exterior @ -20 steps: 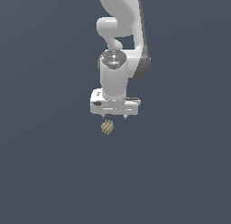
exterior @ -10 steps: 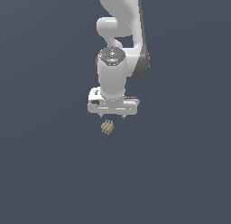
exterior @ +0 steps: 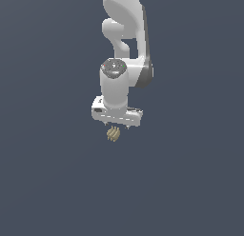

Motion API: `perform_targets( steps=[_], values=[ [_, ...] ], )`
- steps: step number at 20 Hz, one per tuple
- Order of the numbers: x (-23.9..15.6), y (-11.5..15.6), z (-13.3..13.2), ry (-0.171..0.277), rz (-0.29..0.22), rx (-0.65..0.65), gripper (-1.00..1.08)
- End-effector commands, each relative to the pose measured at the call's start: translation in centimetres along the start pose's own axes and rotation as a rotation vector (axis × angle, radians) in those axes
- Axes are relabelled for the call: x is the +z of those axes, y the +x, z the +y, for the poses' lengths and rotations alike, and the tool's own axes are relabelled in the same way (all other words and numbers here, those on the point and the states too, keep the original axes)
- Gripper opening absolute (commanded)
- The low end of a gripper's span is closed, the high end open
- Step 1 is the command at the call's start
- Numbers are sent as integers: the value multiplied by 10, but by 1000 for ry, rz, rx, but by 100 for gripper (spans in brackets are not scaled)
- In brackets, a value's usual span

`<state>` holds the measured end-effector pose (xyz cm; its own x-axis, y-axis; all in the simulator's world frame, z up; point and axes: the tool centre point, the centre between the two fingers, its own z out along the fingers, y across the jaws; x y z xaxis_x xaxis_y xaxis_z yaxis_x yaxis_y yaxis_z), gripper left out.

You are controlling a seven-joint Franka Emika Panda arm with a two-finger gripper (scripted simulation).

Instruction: Pick up the object and move it to a goal position.

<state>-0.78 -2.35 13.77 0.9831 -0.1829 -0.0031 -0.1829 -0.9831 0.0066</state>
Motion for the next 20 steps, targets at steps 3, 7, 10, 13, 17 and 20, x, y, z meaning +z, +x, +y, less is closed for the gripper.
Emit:
perform_targets(
  steps=[3, 7, 10, 13, 17, 20],
  values=[
    [23, -4, 10, 5, 0, 107, 100],
    [38, -7, 17, 6, 1, 178, 100],
    [44, -9, 21, 7, 2, 211, 100],
    [47, -10, 22, 7, 2, 226, 100],
    [48, -10, 22, 7, 1, 221, 100],
    [55, -10, 22, 7, 1, 222, 100]
  ],
)
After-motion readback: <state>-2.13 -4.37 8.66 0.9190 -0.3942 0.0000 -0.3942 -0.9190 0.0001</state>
